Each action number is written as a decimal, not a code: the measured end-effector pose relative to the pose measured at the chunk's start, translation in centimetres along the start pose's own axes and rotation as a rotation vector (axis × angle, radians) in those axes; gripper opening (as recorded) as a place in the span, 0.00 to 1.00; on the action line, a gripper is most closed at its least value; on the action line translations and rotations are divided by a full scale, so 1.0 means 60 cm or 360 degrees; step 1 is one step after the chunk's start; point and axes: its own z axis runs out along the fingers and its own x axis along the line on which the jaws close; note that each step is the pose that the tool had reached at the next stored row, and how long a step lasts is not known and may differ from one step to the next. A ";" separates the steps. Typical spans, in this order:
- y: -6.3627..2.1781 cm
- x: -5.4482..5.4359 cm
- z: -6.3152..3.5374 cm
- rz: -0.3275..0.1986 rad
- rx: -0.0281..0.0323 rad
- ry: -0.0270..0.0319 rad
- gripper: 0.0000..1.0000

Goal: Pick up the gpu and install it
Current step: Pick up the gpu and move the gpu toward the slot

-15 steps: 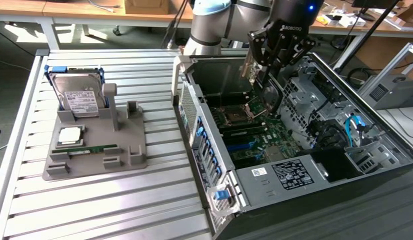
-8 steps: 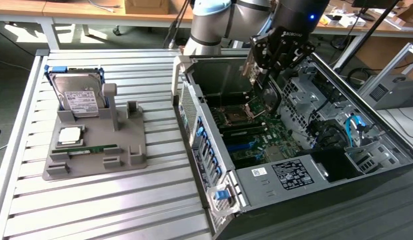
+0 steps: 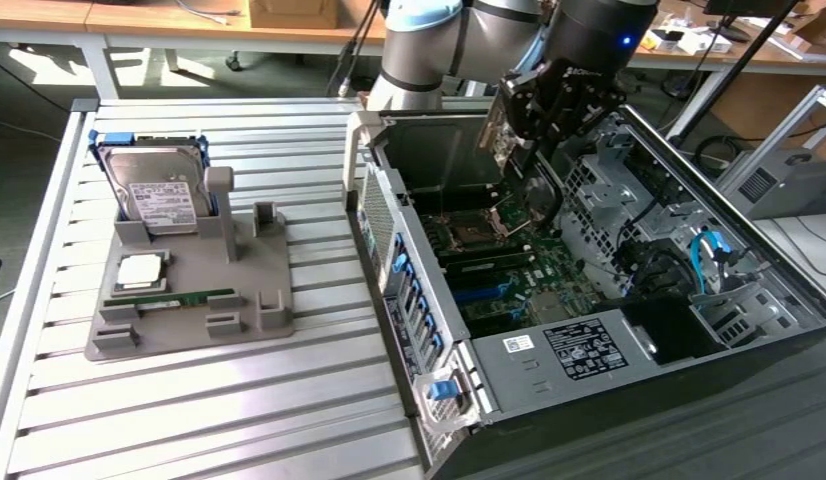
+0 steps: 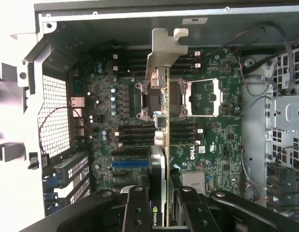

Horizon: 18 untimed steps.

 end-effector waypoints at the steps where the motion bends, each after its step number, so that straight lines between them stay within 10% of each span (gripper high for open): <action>1: 0.000 0.000 0.000 -0.0037 0.00003 0.00002 0.27; 18: -0.004 -0.038 0.014 -0.0146 -0.00285 0.00010 0.27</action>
